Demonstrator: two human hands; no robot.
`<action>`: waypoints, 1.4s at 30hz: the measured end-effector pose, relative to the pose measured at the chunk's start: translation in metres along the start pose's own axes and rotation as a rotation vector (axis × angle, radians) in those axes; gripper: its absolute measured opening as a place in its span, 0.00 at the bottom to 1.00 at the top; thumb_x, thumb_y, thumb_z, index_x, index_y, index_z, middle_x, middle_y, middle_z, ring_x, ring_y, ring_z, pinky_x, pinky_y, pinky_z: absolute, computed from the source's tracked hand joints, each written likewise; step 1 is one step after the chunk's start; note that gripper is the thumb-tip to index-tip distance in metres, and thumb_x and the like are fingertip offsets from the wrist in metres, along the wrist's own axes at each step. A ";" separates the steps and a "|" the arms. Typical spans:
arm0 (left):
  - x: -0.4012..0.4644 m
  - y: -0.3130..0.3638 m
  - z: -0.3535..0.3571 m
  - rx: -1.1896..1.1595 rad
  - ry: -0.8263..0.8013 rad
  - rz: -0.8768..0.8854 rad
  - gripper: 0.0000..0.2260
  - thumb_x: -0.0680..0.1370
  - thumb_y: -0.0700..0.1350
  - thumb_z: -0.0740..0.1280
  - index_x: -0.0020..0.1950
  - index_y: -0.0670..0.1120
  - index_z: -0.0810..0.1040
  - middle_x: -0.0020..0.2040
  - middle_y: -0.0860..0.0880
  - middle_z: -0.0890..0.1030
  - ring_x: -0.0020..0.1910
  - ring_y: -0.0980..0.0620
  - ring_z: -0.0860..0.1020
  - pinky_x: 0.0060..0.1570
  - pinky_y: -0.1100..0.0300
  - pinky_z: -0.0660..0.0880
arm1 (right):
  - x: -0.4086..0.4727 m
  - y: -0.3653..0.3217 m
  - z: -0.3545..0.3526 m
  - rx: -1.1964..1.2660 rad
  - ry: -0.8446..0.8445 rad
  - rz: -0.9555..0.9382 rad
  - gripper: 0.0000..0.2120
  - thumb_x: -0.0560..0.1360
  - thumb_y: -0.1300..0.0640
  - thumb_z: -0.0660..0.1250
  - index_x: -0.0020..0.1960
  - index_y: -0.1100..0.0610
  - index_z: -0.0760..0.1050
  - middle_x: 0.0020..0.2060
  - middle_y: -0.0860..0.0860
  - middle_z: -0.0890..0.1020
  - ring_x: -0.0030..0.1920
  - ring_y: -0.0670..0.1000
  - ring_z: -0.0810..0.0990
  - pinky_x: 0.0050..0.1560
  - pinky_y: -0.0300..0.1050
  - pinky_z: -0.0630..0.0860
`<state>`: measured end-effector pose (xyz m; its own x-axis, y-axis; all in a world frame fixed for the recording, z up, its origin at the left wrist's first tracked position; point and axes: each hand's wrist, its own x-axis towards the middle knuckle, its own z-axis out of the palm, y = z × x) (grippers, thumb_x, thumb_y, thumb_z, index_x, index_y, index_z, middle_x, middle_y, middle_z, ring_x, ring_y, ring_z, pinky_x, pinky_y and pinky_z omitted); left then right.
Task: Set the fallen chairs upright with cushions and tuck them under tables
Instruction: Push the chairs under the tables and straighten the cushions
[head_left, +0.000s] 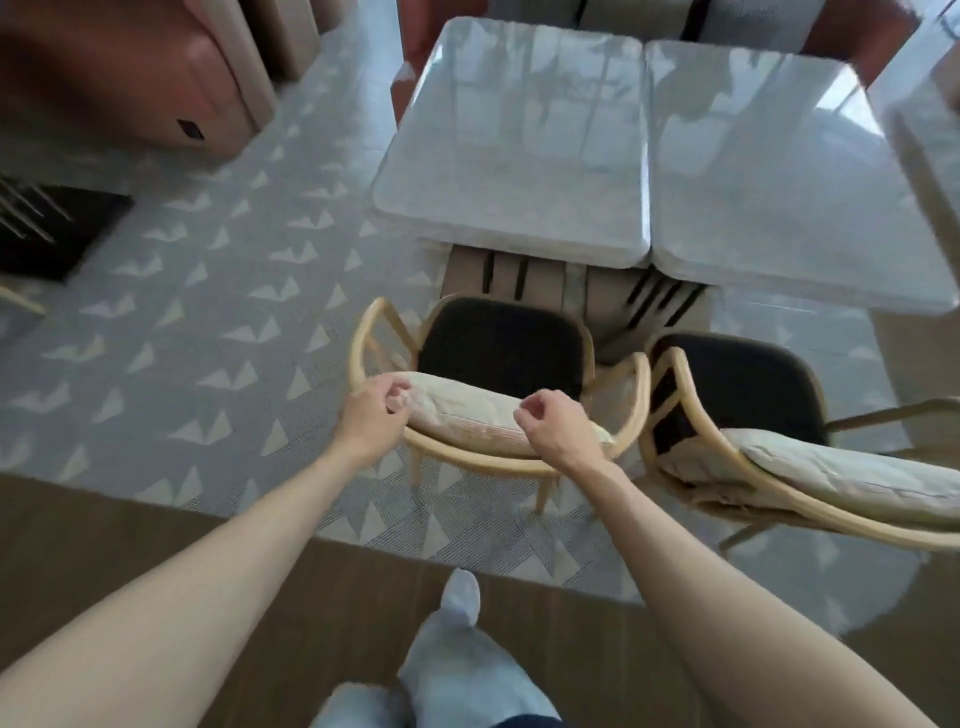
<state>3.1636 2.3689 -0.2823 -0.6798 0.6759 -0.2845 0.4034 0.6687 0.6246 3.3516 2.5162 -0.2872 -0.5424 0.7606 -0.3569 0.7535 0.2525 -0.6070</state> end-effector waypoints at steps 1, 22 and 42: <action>0.007 -0.014 0.003 0.056 -0.056 0.003 0.13 0.79 0.40 0.68 0.64 0.44 0.80 0.62 0.44 0.80 0.62 0.45 0.77 0.60 0.57 0.70 | 0.003 0.004 0.011 -0.073 -0.079 0.049 0.15 0.81 0.52 0.64 0.61 0.59 0.81 0.56 0.54 0.85 0.54 0.54 0.82 0.57 0.48 0.78; 0.070 -0.073 0.033 0.603 -0.279 0.288 0.14 0.73 0.44 0.77 0.57 0.42 0.84 0.49 0.45 0.77 0.53 0.45 0.77 0.52 0.49 0.76 | 0.009 0.034 0.070 -0.598 -0.294 -0.031 0.22 0.80 0.46 0.67 0.64 0.62 0.79 0.60 0.59 0.78 0.67 0.60 0.69 0.60 0.59 0.79; 0.082 -0.058 0.050 0.660 -0.316 0.353 0.14 0.75 0.47 0.75 0.58 0.45 0.83 0.54 0.47 0.77 0.59 0.47 0.75 0.55 0.50 0.77 | 0.027 0.052 0.047 -0.568 -0.218 0.029 0.20 0.77 0.46 0.71 0.62 0.59 0.81 0.57 0.56 0.79 0.62 0.57 0.70 0.58 0.56 0.79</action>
<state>3.1151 2.4010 -0.3785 -0.2794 0.8707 -0.4047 0.9071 0.3776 0.1861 3.3584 2.5215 -0.3620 -0.5369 0.6474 -0.5410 0.8171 0.5587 -0.1424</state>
